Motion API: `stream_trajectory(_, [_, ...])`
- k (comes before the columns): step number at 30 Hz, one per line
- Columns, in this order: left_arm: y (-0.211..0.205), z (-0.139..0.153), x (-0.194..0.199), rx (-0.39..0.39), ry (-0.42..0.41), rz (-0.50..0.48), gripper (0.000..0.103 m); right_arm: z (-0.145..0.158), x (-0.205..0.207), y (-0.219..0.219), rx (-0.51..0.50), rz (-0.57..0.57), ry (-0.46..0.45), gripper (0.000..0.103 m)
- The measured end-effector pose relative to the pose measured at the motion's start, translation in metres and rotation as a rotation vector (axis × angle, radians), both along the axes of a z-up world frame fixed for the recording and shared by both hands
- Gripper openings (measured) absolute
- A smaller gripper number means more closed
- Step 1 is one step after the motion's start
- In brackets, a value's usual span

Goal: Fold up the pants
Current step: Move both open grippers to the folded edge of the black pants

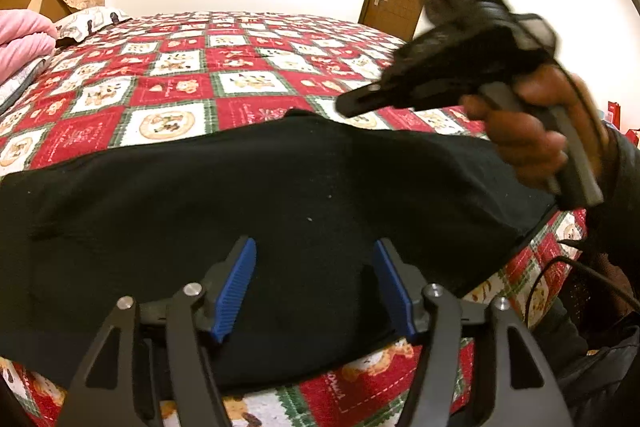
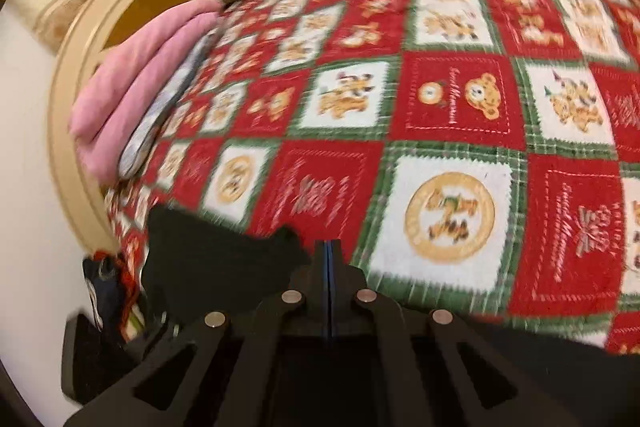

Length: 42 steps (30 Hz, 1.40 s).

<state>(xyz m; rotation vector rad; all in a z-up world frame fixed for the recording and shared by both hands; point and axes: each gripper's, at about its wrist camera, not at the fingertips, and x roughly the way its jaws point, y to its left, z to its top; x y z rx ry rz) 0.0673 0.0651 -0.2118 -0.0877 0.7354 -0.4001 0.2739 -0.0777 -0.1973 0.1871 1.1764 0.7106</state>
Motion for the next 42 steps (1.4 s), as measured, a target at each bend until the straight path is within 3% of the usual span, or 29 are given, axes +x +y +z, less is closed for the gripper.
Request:
stream_trajectory(1, [-0.001,0.0,-0.001,0.002,-0.001,0.001,0.066,0.007,-0.01,-0.004,-0.026,0.0,-0.04,0.005])
stream_trajectory(2, [-0.002,0.0,-0.001,0.007,-0.001,0.002,0.066,0.011,-0.017,-0.006,-0.04,0.002,-0.062,0.017])
stream_trajectory(3, [-0.003,0.0,-0.001,0.01,0.001,0.003,0.067,0.014,-0.027,-0.009,-0.049,0.014,-0.076,0.047])
stream_trajectory(5, [-0.003,0.001,0.0,0.003,0.007,0.005,0.069,0.018,-0.044,-0.013,-0.083,0.025,-0.099,0.071])
stream_trajectory(7, [-0.002,0.001,0.0,-0.011,0.015,0.008,0.071,0.023,-0.066,-0.018,-0.106,0.046,-0.168,0.071])
stream_trajectory(9, [-0.003,0.002,0.0,-0.01,0.02,0.014,0.071,0.023,-0.088,-0.02,-0.193,0.068,-0.233,0.071])
stream_trajectory(14, [-0.007,0.006,0.0,0.004,0.033,0.035,0.075,0.008,-0.121,-0.03,-0.334,0.066,-0.305,0.071])
stream_trajectory(20, [-0.007,0.004,0.0,0.009,0.042,0.048,0.077,-0.018,-0.136,-0.044,-0.402,0.038,-0.281,0.071])
stream_trajectory(24, [-0.011,0.003,-0.003,0.029,0.041,0.041,0.081,-0.026,-0.156,-0.044,-0.437,0.032,-0.35,0.071])
stream_trajectory(28, [-0.015,0.009,-0.007,0.016,0.032,0.03,0.082,-0.024,-0.165,-0.051,-0.415,0.024,-0.355,0.071])
stream_trajectory(32, [-0.025,0.02,-0.011,-0.004,-0.007,-0.001,0.082,-0.012,-0.171,-0.085,-0.308,-0.083,-0.317,0.071])
stream_trajectory(35, [-0.044,0.021,-0.008,-0.007,-0.007,-0.045,0.087,-0.003,-0.177,-0.123,-0.321,-0.207,-0.344,0.071])
stream_trajectory(38, [-0.064,0.014,-0.004,0.01,0.014,-0.096,0.087,-0.003,-0.174,-0.164,-0.333,-0.312,-0.304,0.071])
stream_trajectory(41, [-0.081,0.009,-0.002,0.032,0.032,-0.129,0.087,-0.014,-0.172,-0.189,-0.371,-0.341,-0.239,0.071])
stream_trajectory(42, [-0.085,0.009,-0.002,0.038,0.034,-0.138,0.087,-0.012,-0.176,-0.195,-0.34,-0.342,-0.243,0.071])
